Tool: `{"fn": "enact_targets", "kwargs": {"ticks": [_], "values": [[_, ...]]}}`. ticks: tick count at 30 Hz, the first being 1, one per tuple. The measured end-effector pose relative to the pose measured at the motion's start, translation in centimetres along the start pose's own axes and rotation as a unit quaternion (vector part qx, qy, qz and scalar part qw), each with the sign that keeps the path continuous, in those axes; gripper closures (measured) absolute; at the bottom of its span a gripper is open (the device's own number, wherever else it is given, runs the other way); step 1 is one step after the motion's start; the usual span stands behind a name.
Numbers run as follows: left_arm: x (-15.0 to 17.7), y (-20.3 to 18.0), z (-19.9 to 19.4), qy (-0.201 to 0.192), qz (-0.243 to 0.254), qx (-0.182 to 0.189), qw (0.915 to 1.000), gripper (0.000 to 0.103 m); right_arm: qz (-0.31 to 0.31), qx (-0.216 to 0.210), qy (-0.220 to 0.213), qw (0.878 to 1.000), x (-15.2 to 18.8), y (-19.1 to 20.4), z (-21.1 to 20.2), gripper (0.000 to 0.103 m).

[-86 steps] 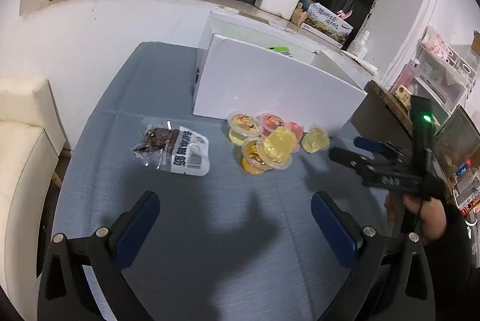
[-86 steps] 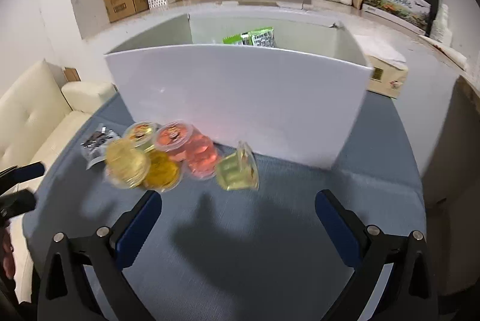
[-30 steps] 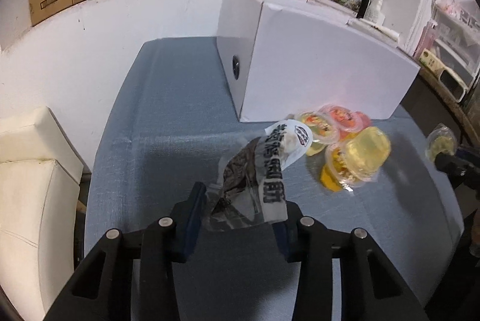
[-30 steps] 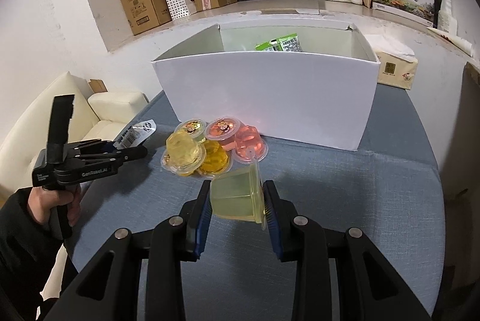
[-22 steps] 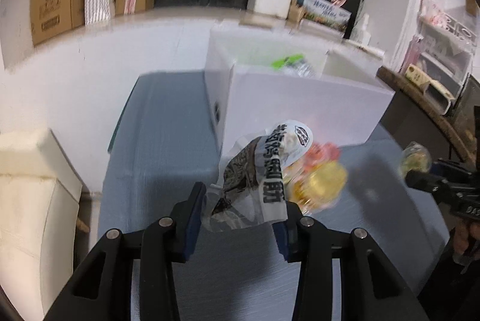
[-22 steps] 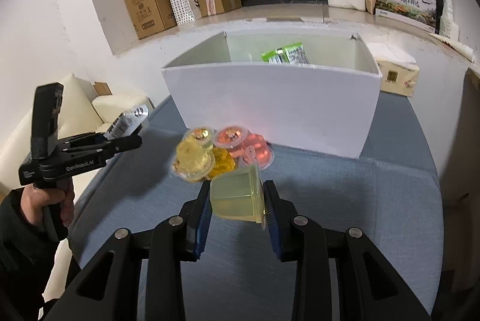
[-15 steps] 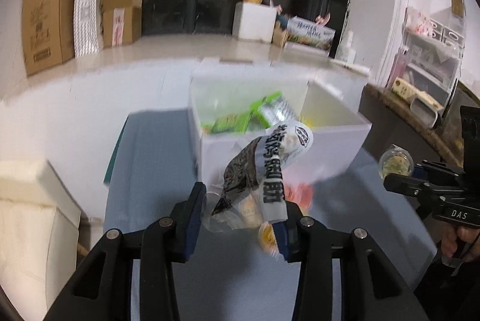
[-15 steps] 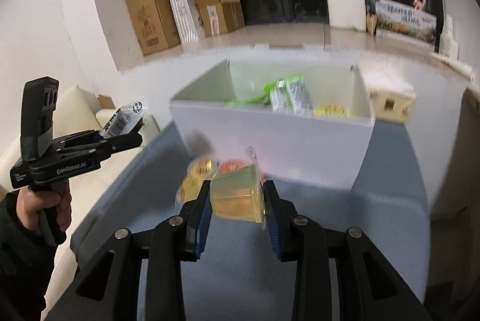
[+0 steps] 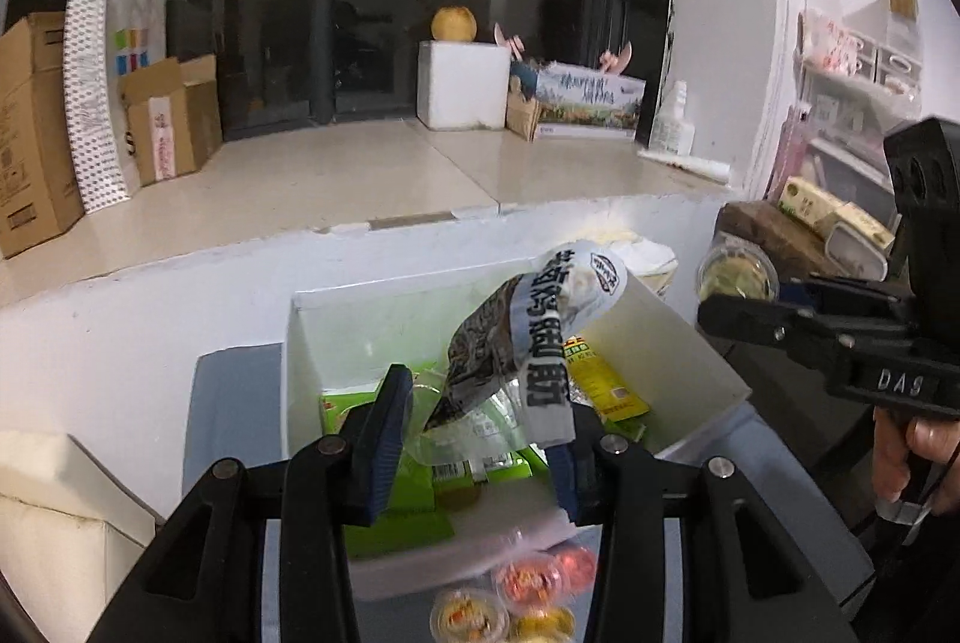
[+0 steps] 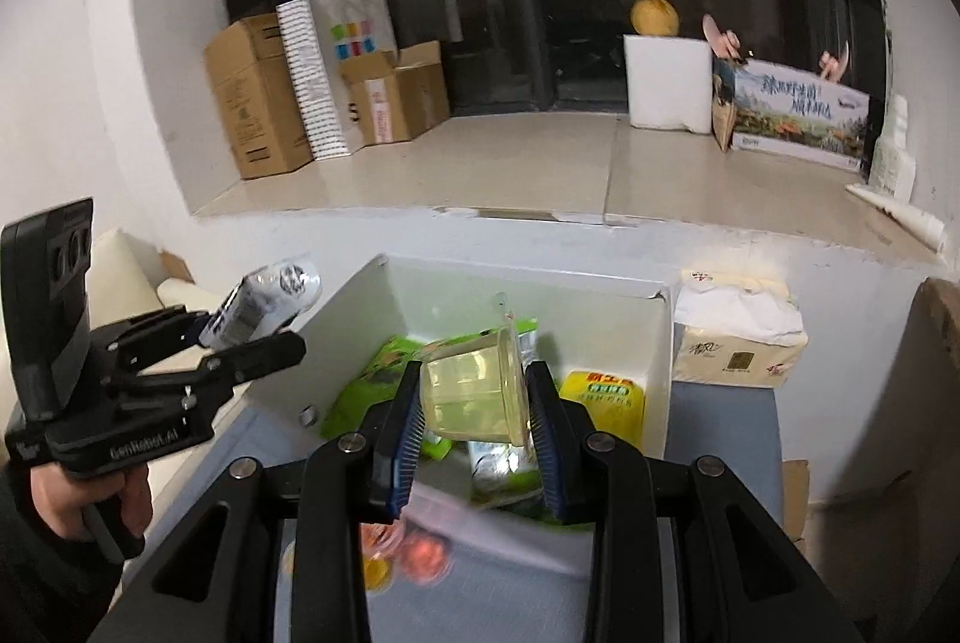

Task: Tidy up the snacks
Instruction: 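Lower the snack bag and jelly cup into the white box and release, then grasp a yellow jelly cup with the right gripper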

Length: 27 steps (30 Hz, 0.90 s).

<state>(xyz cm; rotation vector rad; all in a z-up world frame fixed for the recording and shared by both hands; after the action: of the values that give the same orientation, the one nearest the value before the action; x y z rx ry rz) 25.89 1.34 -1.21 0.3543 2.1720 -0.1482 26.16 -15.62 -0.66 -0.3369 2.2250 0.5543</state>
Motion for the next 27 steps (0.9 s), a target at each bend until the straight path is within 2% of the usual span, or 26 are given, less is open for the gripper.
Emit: {"fn": "enact_targets", "kwargs": {"ticks": [3, 5, 6, 7, 8, 9, 10, 17, 23, 27], "values": [[0.1, 0.2, 1.6, 0.011, 0.003, -0.006, 0.9999, 0.057, 0.011, -0.001, 0.01, 1.0, -0.2, -1.2, 1.5, 0.067], [0.2, 0.3, 2.3, 0.016, -0.001, -0.005, 0.9999, 0.051, 0.013, 0.004, 0.015, 1.0, -0.1, -1.7, 2.3, 0.067], [0.3, 0.4, 2.5, 0.018, 0.0, -0.007, 0.9998, 0.046, 0.016, 0.008, 0.017, 1.0, 0.0, -1.9, 2.7, 0.067], [0.3, 0.5, 2.7, 0.02, -0.002, -0.007, 0.9998, 0.031, 0.018, 0.013, 0.018, 1.0, 0.0, -2.2, 3.0, 0.065], [0.5, 0.6, 2.9, 0.023, -0.006, -0.009, 0.9997, 0.011, 0.021, 0.021, 0.019, 0.999, 0.0, -2.5, 3.2, 0.041], [0.6, 0.7, 2.9, 0.022, -0.009, -0.011, 0.9996, 0.003, 0.029, 0.03, 0.018, 0.999, 0.2, -2.9, 3.3, 0.008], [0.7, 0.7, 2.8, 0.019, -0.011, -0.013, 0.9997, 0.0, 0.037, 0.032, 0.011, 0.999, 0.1, -3.2, 3.2, 0.001], [1.3, 1.1, 2.1, 0.018, -0.006, -0.023, 0.9996, 0.0, 0.062, 0.031, 0.002, 0.998, 0.3, -4.3, 1.9, 0.0], [1.4, 0.6, 1.2, 0.021, 0.003, -0.025, 0.9995, 0.0, 0.059, 0.007, -0.01, 0.998, 0.3, -3.1, 0.3, 0.0], [2.0, -0.2, -0.4, 0.02, 0.001, -0.02, 0.9996, 0.0, 0.047, 0.006, -0.018, 0.999, 1.4, -2.0, -1.2, 0.0]]}}
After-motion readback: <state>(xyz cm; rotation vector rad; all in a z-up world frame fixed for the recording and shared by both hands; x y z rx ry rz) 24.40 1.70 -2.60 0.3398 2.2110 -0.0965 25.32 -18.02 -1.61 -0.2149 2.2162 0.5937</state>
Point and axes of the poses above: each gripper's, at about its wrist camera, not at the fingertips, and z roughly the way its jaws point, y to its left, x to its underside, the point moved 4 cm from there along z, roughly the way its jaws point, and after that the axes turned 7 degrees about z, right-handed, at the moved point
